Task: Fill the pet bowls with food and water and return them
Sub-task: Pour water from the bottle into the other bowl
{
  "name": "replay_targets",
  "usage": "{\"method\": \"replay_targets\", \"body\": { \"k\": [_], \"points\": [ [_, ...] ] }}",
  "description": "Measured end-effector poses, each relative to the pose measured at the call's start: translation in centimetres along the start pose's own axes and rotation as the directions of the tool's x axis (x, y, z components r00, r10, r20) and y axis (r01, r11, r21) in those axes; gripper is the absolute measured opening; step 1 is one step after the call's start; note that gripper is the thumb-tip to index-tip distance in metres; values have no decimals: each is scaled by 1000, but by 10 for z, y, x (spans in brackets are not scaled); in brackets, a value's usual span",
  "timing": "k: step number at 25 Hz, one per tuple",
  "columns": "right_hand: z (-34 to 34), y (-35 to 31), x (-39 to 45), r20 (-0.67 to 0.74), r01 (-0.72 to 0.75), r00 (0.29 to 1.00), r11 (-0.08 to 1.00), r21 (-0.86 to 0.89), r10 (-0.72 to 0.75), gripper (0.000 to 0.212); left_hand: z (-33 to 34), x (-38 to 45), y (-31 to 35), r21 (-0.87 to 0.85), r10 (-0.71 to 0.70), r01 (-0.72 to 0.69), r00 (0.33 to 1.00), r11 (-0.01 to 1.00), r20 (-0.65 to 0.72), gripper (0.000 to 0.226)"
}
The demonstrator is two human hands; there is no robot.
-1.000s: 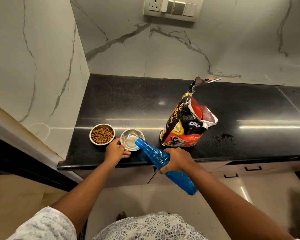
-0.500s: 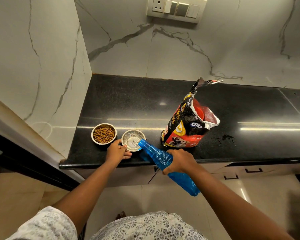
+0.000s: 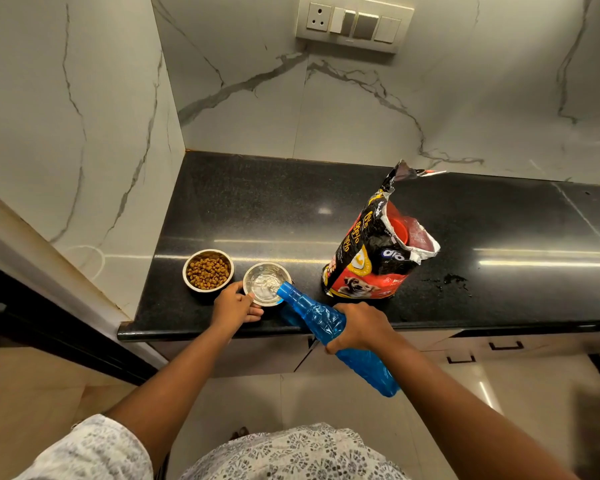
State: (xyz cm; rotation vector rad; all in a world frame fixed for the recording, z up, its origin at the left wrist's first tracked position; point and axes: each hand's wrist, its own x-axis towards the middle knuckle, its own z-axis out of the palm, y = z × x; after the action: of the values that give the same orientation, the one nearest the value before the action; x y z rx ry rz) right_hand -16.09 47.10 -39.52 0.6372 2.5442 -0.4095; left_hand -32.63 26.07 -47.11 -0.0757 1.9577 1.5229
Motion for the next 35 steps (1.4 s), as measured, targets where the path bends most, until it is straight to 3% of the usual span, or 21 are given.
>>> {"method": "replay_targets", "body": {
  "k": [18,23,28,35],
  "points": [
    [3,4,0,-5,4,1000,999,45,-4,87,-6,-12,2,-6,-23,23,1000,1000,-9,45],
    [4,2,-7,-100,39,995,984,176,-21,95,-16,-19,6,-40,-95,94,995,995,-26,30],
    [7,7,-36,-295,191,955,816,545,-26,94,-15,-43,18,57,41,-41,999,998,-5,16],
    [9,35,-94,-429,295,888,511,807,165,80,43,-76,42,145,175,-214,953,966,246,10]
  ]
}}
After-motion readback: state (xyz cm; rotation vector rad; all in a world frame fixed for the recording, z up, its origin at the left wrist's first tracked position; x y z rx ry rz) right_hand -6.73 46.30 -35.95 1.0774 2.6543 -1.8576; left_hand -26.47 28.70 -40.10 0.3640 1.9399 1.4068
